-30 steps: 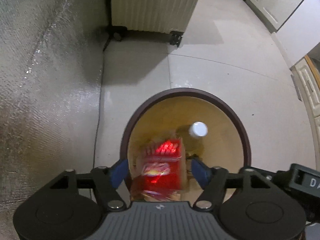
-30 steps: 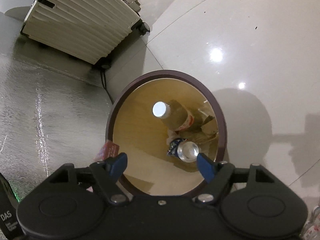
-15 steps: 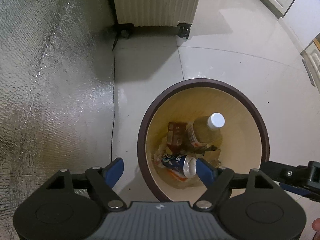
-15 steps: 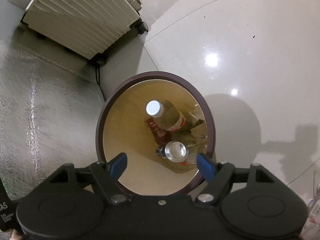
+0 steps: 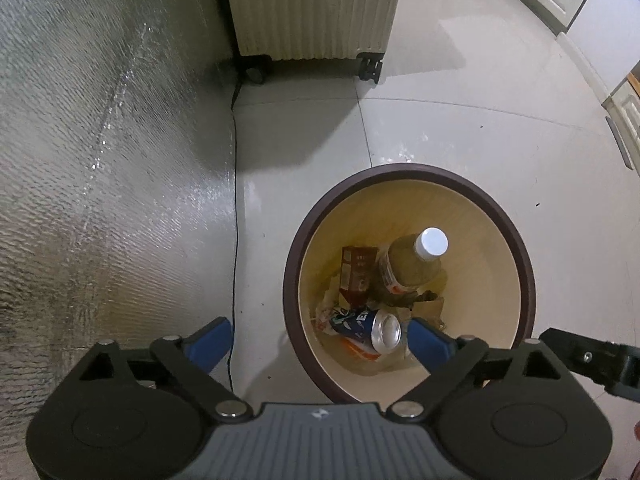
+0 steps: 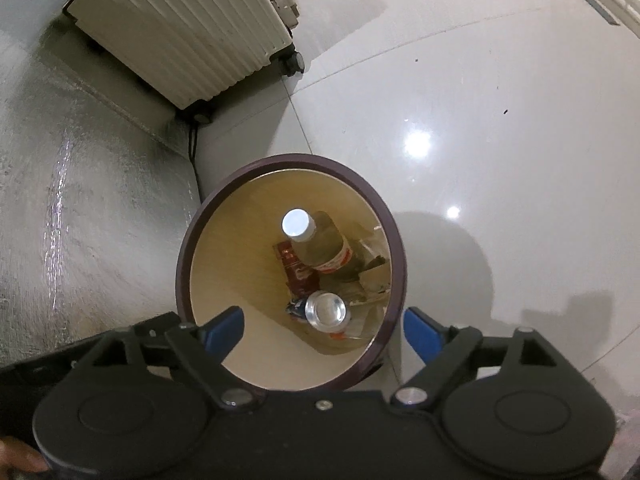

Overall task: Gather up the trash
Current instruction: 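Raise both open tools up from the bin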

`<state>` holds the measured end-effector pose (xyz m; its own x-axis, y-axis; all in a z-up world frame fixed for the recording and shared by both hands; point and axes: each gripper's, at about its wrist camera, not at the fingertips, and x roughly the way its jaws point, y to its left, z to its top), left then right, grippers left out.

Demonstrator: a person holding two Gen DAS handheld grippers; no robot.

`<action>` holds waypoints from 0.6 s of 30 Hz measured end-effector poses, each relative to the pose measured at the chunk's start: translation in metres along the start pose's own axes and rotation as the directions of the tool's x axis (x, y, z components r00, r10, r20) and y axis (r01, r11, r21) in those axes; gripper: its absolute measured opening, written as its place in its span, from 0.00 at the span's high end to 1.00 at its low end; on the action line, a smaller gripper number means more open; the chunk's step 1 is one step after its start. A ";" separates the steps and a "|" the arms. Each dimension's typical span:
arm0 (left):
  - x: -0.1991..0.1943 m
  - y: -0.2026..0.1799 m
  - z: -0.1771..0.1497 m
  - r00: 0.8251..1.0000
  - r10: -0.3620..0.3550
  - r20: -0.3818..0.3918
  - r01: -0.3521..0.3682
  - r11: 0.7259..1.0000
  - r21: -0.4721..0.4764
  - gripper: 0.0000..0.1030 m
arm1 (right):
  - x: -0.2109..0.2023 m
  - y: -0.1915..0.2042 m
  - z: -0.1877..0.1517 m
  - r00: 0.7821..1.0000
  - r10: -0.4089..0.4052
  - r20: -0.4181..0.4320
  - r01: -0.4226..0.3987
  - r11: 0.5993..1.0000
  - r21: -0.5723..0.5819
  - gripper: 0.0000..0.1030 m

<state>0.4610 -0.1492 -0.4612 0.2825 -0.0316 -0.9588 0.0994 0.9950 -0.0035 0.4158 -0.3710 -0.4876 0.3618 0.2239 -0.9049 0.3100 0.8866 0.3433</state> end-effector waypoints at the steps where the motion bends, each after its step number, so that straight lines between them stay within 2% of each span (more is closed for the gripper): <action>1: -0.003 0.000 0.000 1.000 -0.001 0.002 0.001 1.000 0.002 0.06 | -0.003 0.000 0.000 1.000 -0.004 0.006 0.004 1.000 -0.012 0.08; 9: -0.027 -0.003 -0.005 0.999 0.014 0.045 -0.015 1.000 0.027 0.00 | -0.026 0.006 -0.004 0.996 -0.061 0.068 0.066 0.995 -0.079 0.00; 14: -0.041 0.000 -0.010 0.998 0.022 0.056 -0.023 1.000 0.017 0.00 | -0.041 0.010 -0.006 0.989 -0.106 0.101 0.117 0.987 -0.113 0.00; 18: -0.055 0.003 -0.014 0.998 0.010 0.063 -0.010 1.000 0.005 0.00 | -0.054 0.012 -0.007 0.986 -0.113 0.121 0.128 0.984 -0.126 0.00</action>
<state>0.4324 -0.1436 -0.4124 0.3429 -0.0275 -0.9390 0.1010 0.9949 0.0078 0.3933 -0.3697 -0.4364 0.4278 0.0716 -0.9010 0.2405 0.9519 0.1898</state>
